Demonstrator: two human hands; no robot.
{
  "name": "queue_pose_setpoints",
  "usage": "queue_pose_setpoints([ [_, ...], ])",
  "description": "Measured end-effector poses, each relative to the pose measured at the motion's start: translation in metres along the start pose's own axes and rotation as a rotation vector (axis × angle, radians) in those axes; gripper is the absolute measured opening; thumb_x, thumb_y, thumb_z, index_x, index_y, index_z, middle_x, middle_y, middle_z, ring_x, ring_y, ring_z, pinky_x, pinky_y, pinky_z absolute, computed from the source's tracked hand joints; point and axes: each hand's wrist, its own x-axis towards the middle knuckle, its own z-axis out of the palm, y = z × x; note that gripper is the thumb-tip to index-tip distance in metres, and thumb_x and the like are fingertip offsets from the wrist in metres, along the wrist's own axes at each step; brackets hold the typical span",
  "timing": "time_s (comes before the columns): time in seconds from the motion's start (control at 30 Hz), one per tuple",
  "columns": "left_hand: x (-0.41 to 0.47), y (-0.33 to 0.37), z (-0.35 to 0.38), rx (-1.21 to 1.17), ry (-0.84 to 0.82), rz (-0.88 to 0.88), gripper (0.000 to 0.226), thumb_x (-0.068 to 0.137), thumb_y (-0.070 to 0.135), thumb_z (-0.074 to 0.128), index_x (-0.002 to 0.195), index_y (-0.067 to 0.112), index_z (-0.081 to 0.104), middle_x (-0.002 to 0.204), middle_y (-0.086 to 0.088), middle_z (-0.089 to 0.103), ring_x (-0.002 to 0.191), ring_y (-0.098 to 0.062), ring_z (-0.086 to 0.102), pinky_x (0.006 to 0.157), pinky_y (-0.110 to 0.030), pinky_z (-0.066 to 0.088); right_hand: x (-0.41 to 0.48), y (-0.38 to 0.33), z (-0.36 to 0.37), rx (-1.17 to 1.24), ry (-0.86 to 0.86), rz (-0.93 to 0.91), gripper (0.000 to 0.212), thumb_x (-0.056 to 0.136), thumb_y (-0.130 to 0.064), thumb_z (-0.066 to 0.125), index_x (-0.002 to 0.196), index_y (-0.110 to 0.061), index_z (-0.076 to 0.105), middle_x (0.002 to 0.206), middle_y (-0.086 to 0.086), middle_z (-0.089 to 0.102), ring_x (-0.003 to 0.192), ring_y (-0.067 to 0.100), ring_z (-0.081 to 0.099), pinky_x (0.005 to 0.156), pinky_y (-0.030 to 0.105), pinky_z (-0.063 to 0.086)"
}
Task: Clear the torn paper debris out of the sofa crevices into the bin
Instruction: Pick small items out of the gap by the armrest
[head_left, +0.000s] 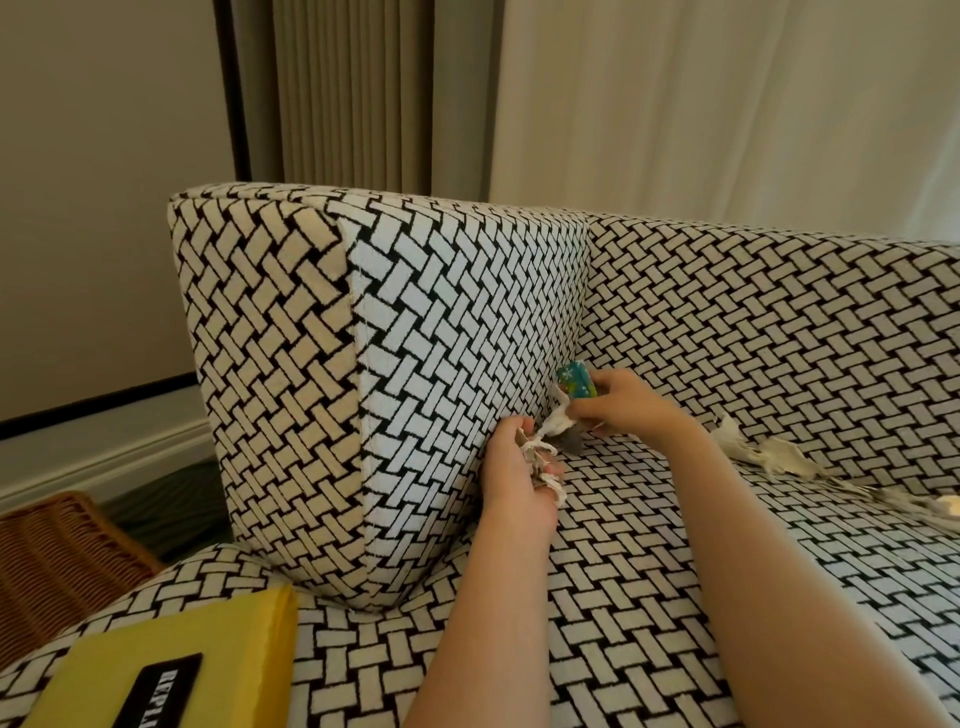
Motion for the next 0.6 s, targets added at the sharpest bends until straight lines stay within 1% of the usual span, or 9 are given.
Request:
queue_pose_setpoints([
  [0.07, 0.000, 0.001, 0.001, 0.001, 0.003, 0.003, 0.024, 0.091, 0.018, 0.048, 0.068, 0.013, 0.046, 0.062, -0.002, 0.039, 0.046, -0.009, 0.030, 0.046, -0.017, 0.025, -0.003, -0.004, -0.006, 0.023, -0.042, 0.019, 0.020, 0.083, 0.000, 0.060, 0.099, -0.012, 0.056, 0.080, 0.003, 0.063, 0.063, 0.011, 0.060, 0.062, 0.023, 0.051],
  [0.13, 0.001, 0.002, 0.001, -0.004, -0.002, -0.010, 0.024, 0.091, 0.018, 0.048, 0.068, 0.013, 0.046, 0.062, -0.002, 0.038, 0.048, -0.009, 0.030, 0.048, -0.017, 0.025, -0.005, -0.008, -0.013, 0.056, -0.075, 0.027, 0.022, 0.082, 0.002, 0.061, 0.100, -0.010, 0.057, 0.085, 0.006, 0.065, 0.066, 0.015, 0.062, 0.069, 0.028, 0.054],
  [0.17, 0.001, 0.002, 0.001, -0.011, -0.007, -0.021, 0.024, 0.091, 0.018, 0.049, 0.068, 0.013, 0.046, 0.063, -0.002, 0.038, 0.049, -0.009, 0.030, 0.048, -0.017, 0.025, -0.006, -0.009, -0.016, 0.076, -0.086, 0.023, 0.020, 0.082, 0.003, 0.061, 0.098, -0.009, 0.058, 0.086, 0.008, 0.065, 0.068, 0.016, 0.063, 0.069, 0.028, 0.055],
  [0.27, 0.004, 0.002, 0.001, -0.036, -0.020, -0.043, 0.022, 0.091, 0.018, 0.050, 0.071, 0.012, 0.049, 0.067, -0.003, 0.041, 0.053, -0.010, 0.033, 0.048, -0.018, 0.029, -0.010, -0.016, -0.027, 0.120, -0.108, 0.009, 0.014, 0.083, 0.002, 0.061, 0.093, -0.007, 0.058, 0.087, 0.010, 0.064, 0.070, 0.016, 0.063, 0.064, 0.022, 0.056],
  [0.37, 0.006, 0.003, 0.002, -0.089, -0.028, -0.064, 0.018, 0.093, 0.018, 0.050, 0.076, 0.010, 0.054, 0.075, -0.006, 0.047, 0.059, -0.012, 0.040, 0.053, -0.021, 0.035, -0.013, -0.025, -0.032, 0.181, -0.156, -0.001, 0.009, 0.086, 0.004, 0.055, 0.092, -0.003, 0.057, 0.086, 0.012, 0.061, 0.068, 0.016, 0.060, 0.059, 0.020, 0.056],
  [0.47, 0.006, 0.004, 0.005, -0.150, -0.047, -0.090, 0.018, 0.094, 0.018, 0.049, 0.080, 0.008, 0.055, 0.078, -0.009, 0.049, 0.063, -0.016, 0.045, 0.055, -0.024, 0.039, -0.017, -0.037, -0.034, 0.221, -0.216, -0.029, 0.014, 0.089, 0.007, 0.048, 0.087, -0.003, 0.057, 0.079, 0.012, 0.058, 0.060, 0.013, 0.058, 0.056, 0.019, 0.055],
  [0.53, 0.005, 0.004, 0.005, -0.172, -0.049, -0.100, 0.019, 0.094, 0.018, 0.048, 0.079, 0.007, 0.053, 0.078, -0.010, 0.049, 0.065, -0.018, 0.046, 0.058, -0.026, 0.041, -0.020, -0.045, -0.034, 0.268, -0.261, -0.054, 0.017, 0.090, 0.008, 0.044, 0.085, -0.002, 0.057, 0.073, 0.011, 0.057, 0.052, 0.009, 0.058, 0.053, 0.018, 0.053],
  [0.6, 0.004, 0.005, 0.006, -0.191, -0.042, -0.103, 0.023, 0.094, 0.017, 0.047, 0.075, 0.005, 0.051, 0.076, -0.010, 0.049, 0.065, -0.018, 0.046, 0.061, -0.026, 0.040, -0.023, -0.051, -0.035, 0.296, -0.274, -0.077, 0.019, 0.090, 0.009, 0.043, 0.085, -0.002, 0.057, 0.073, 0.011, 0.056, 0.049, 0.007, 0.057, 0.052, 0.018, 0.052],
])
